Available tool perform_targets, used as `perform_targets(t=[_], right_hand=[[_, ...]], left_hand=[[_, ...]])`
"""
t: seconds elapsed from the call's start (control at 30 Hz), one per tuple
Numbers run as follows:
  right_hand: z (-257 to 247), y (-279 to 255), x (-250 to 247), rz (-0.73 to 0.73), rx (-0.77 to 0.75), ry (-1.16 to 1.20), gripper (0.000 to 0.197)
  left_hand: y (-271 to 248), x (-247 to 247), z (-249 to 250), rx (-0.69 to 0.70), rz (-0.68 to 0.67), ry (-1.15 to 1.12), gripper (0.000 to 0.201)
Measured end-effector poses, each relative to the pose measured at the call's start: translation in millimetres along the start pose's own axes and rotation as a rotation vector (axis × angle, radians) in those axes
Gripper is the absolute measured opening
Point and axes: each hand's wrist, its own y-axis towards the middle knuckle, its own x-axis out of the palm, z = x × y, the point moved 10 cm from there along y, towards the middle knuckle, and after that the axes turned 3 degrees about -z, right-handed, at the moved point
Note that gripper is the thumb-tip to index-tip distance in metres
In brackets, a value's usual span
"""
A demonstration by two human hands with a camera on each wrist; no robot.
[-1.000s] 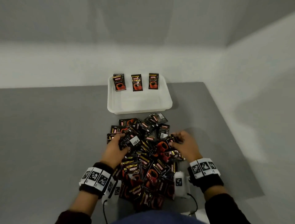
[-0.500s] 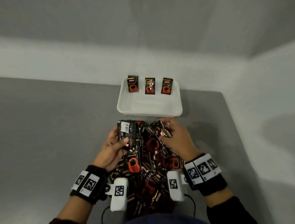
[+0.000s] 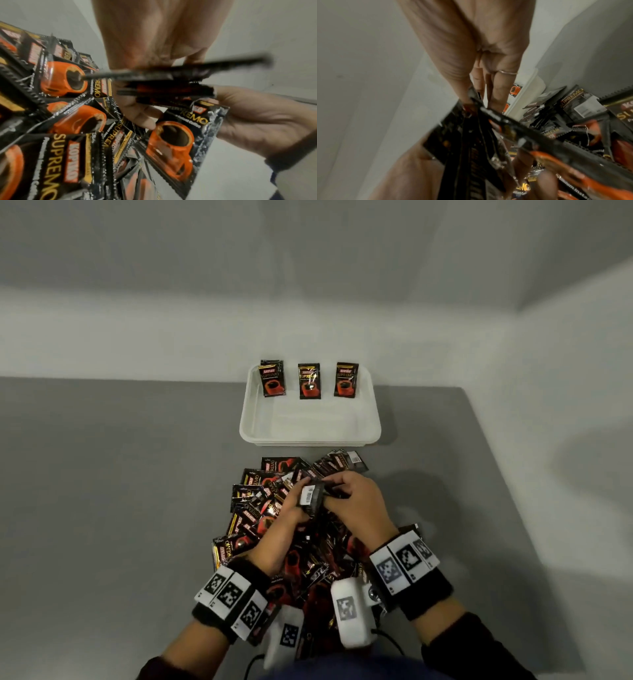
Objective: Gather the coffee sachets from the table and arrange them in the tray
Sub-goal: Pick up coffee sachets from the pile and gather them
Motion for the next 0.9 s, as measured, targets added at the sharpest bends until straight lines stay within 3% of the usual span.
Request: perform_targets(t=[0.17,0.23,0.37,0.43,0.6,0.8,0.9], right_hand=[[0.9,-2.0,1.0,0.0,0.016,0.0,0.02],[6.0,-2.8,6.5,-0.047,0.082,0.059,0.023],[12.6,-16.2,33.4,-0.282,0.286,0.742,0.039],[6.5,-21.5,37.4,-0.332,0.279,0.796,0.04],[-6.9,-30.1,38.7,-0.337,0.118,0.564,0.055],[-17.2,-38.7,24.1,-0.231,-0.089,0.225,0.067],[-16.4,-43.9,27.3,-0.292,-0.15,-0.059,0.082]], left_hand=[[-5.2,12.6,-15.7,-0.08,-0.131,-0.063,0.059],[-2.8,5.0,-21.5,-0.099,-0.11,-0.131,0.058],[-3.0,-3.5,-33.4,-0.265,-0.098,-0.392,0.051],[-6.1,-6.9,-38.3,-0.315,-0.122,-0.457,0.039],[-0.5,-7.3,-36.3,-0.285,-0.106,-0.73,0.036],[2.6,-15.8,-35.4,-0.28,-0.073,-0.638,0.038],[1.7,-15.1,-29.2,-0.264,-0.099,-0.623,0.042]])
